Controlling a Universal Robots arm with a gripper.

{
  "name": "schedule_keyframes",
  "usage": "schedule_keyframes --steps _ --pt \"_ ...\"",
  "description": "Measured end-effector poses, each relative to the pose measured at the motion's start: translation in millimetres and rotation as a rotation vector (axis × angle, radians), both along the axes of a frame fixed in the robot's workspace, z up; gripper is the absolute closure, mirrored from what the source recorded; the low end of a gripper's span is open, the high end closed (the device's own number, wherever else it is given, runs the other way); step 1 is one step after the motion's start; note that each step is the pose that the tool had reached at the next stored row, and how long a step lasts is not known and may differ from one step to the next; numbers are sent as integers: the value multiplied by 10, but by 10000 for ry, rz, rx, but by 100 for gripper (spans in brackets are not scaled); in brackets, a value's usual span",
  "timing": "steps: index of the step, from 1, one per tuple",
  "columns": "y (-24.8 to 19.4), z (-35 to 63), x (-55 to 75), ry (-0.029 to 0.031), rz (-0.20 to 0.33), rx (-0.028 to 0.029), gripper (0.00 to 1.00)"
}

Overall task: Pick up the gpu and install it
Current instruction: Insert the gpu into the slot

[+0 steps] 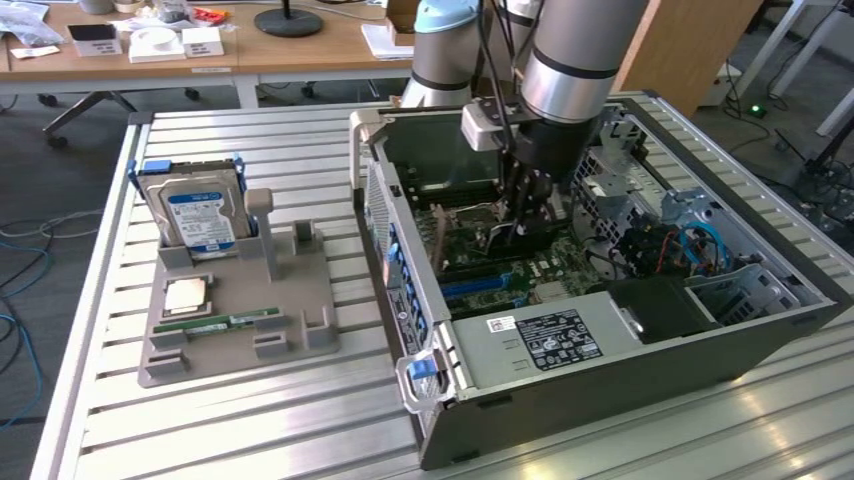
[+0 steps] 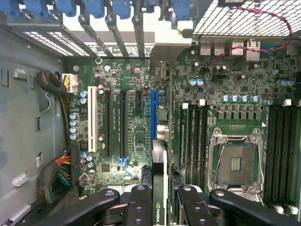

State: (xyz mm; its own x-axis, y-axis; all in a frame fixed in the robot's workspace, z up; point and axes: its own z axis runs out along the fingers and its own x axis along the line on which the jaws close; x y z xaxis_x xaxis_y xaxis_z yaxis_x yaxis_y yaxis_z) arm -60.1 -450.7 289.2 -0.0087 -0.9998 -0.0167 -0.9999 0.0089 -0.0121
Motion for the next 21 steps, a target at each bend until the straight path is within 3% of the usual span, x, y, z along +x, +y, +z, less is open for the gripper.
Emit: schedule_keyframes --steps 21 --pt "-21 -134 -40 0 0 -1 74"
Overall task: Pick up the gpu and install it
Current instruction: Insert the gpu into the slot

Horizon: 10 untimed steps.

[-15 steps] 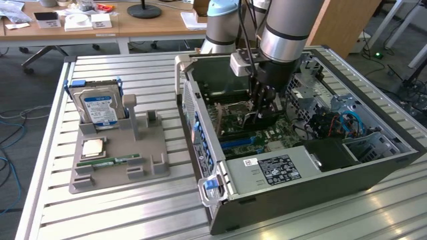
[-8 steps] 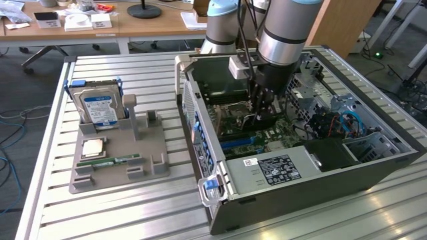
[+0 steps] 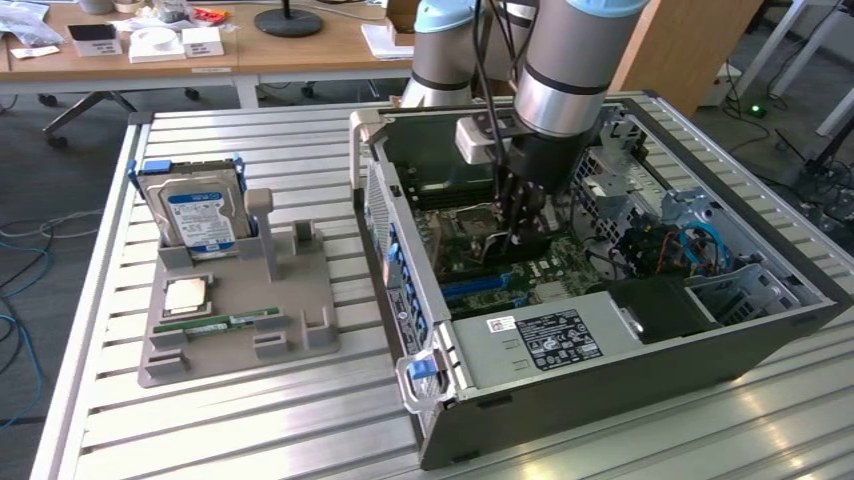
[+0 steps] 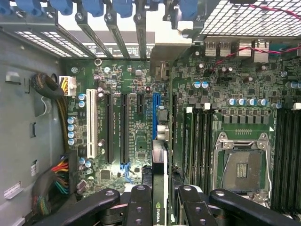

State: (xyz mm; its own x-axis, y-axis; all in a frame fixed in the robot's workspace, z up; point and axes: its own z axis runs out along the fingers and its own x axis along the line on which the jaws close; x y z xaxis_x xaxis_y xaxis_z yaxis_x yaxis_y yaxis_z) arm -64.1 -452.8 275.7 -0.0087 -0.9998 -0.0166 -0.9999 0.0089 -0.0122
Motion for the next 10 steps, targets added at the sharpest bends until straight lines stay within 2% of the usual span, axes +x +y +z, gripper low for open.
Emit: schedule_keyframes --steps 10 --pt "0 -51 -27 1 -1 -1 74"
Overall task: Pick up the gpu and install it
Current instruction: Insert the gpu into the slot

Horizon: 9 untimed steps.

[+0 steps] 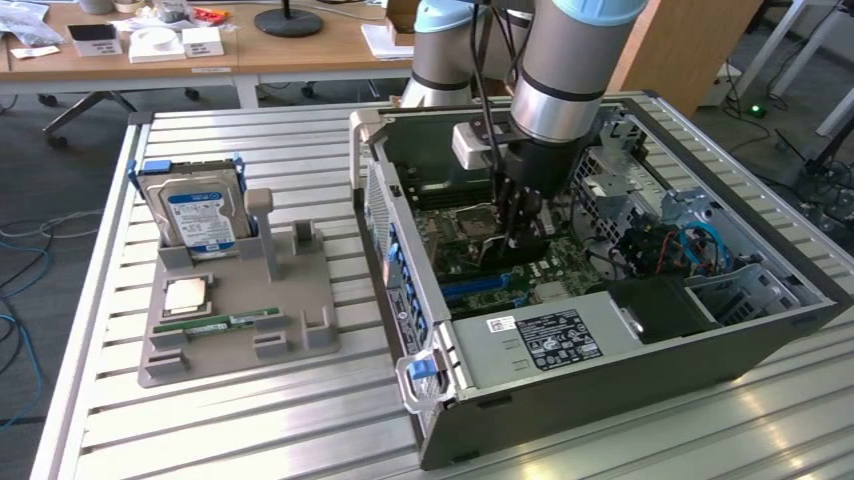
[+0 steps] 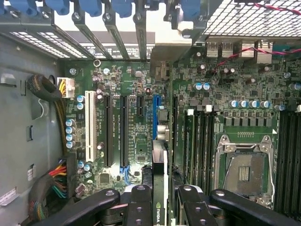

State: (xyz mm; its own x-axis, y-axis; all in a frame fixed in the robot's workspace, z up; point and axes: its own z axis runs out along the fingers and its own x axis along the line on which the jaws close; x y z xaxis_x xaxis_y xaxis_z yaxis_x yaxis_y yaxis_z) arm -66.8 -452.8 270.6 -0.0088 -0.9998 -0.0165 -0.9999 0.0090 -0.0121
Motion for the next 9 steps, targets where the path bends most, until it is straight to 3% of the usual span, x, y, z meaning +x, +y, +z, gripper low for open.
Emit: schedule_keyframes --steps 9 --pt "-17 -4 -23 -1 0 1 74"
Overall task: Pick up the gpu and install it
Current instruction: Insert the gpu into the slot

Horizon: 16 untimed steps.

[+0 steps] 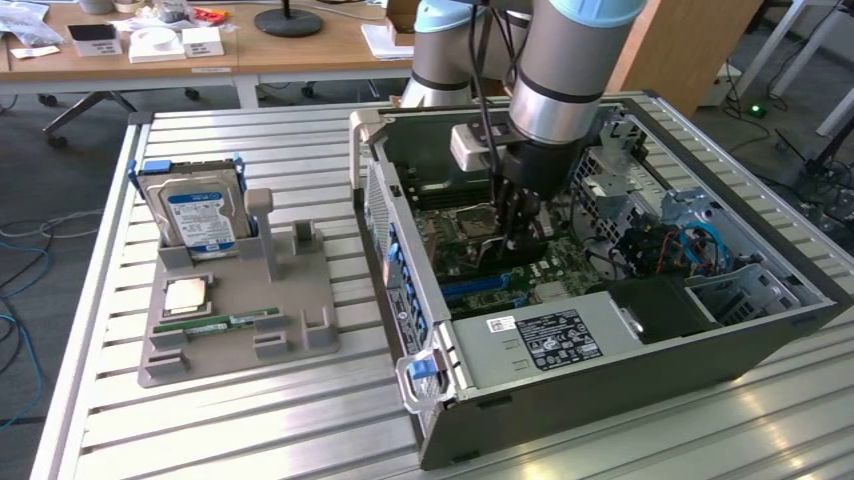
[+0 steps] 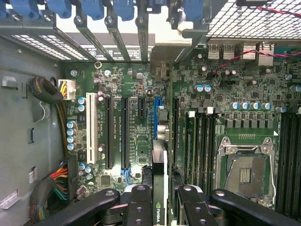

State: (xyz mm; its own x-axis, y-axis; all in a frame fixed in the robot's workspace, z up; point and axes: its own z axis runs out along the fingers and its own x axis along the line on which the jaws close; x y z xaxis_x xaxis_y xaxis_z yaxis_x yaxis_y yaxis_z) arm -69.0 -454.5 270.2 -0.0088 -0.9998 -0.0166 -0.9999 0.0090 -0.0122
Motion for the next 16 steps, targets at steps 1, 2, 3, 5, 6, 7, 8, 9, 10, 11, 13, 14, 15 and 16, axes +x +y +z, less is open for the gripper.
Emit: schedule_keyframes --steps 1,2,3,5,6,7,8,9,10,11,13,14,15,16 --pt "0 0 -5 1 0 -1 74" --pt "0 0 -11 1 0 0 74" --pt "-1 -1 -17 1 0 0 74" --pt "-2 -1 -26 1 0 -1 74" --pt "-2 -1 -31 1 0 0 74" --pt "-2 -1 -35 0 0 0 74" --pt "-4 -1 -38 1 0 -1 74" --pt "-9 -1 -40 2 2 -2 74" --pt "-17 -1 -41 1 3 -1 74" --pt "-23 -1 -43 1 1 -1 74" --pt "-27 -1 -48 1 -1 0 74" --pt "-28 -2 -51 1 0 0 74" --pt "-29 -2 -55 0 0 0 74" --pt "-30 -2 -60 0 1 -1 74"
